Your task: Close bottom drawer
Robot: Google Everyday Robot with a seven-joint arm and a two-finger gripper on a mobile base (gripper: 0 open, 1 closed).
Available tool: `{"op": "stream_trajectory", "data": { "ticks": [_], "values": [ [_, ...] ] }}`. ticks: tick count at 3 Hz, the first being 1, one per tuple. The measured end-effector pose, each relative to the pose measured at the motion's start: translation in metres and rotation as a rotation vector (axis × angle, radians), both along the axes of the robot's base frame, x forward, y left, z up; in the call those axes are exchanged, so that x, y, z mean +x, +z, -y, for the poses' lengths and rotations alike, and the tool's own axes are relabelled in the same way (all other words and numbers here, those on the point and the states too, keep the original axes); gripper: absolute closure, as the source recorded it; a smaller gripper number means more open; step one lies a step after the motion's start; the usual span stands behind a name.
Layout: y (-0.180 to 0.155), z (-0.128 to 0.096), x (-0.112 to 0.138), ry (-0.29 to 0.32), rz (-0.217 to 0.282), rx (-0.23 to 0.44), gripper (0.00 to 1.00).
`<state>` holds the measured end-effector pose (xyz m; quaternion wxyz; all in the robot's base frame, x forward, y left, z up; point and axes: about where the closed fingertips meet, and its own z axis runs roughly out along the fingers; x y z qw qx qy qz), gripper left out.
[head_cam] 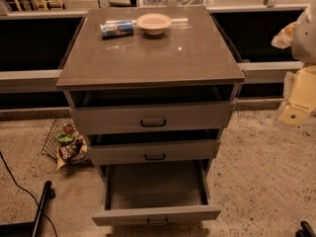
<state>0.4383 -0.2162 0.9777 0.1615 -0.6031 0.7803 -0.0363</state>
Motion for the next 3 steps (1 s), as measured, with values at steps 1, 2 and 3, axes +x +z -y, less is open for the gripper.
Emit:
{"op": "stream_trajectory", "data": {
  "ticks": [1, 2, 3],
  "values": [
    [0.000, 0.000, 0.000, 0.000, 0.000, 0.000, 0.00],
    [-0.023, -0.013, 0.000, 0.033, -0.010, 0.024, 0.00],
    [-0.062, -0.036, -0.005, 0.069, -0.043, 0.095, 0.00]
  ]
}}
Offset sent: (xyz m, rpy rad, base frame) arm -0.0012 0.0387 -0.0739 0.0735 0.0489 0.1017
